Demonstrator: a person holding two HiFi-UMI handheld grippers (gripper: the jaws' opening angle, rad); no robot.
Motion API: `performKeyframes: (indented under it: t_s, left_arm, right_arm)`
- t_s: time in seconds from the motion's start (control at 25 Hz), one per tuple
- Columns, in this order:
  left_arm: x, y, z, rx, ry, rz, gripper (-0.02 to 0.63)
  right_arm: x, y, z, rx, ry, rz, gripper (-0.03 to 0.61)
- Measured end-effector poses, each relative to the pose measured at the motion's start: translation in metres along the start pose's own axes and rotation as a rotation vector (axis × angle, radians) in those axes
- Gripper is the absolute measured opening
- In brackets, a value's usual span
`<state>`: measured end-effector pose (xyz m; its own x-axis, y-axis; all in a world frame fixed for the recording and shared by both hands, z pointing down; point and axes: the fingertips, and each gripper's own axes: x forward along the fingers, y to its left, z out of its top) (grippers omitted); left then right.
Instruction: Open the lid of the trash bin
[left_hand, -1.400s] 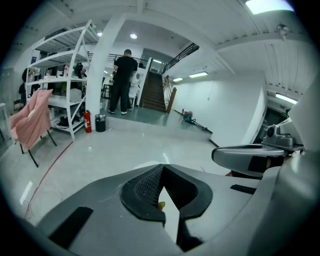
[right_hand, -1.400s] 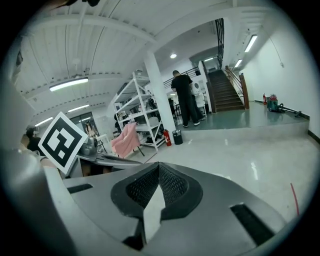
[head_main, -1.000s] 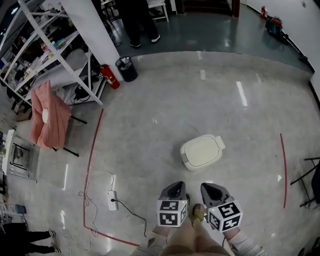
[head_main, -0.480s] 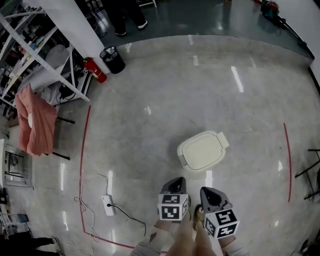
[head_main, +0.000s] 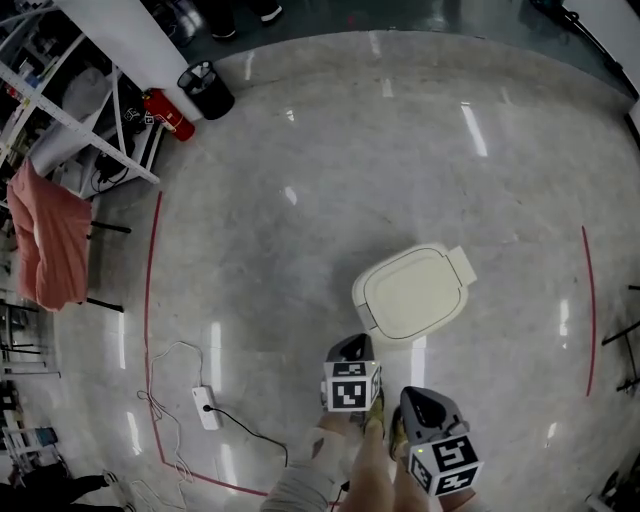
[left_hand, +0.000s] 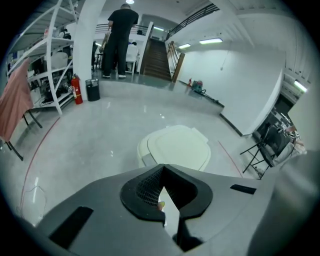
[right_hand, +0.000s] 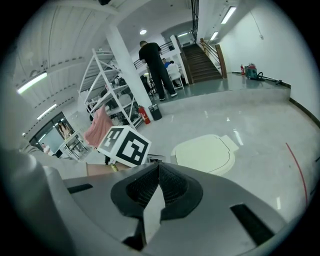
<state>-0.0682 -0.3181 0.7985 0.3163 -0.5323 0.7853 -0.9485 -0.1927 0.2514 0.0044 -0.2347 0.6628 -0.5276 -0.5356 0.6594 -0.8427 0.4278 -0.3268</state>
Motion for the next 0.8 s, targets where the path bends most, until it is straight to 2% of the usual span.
performKeyframes:
  t_s: [0.44,0.68,0.8]
  left_arm:
    - [0.068,0.012,-0.028,-0.037,0.102,0.021,0.005]
    - [0.077,0.017,-0.03,-0.057,0.121,0.041,0.005]
    - [0.078,0.02,-0.035,-0.039,0.138,0.043,0.005]
  right_arm:
    - [0.015,-0.007,-0.032,0.027,0.071,0.028,0.003]
    - [0.019,-0.013,-0.033,0.041,0.083,0.025,0.003]
    - [0.021,-0.012,-0.031,0.044,0.086,0.031,0.003]
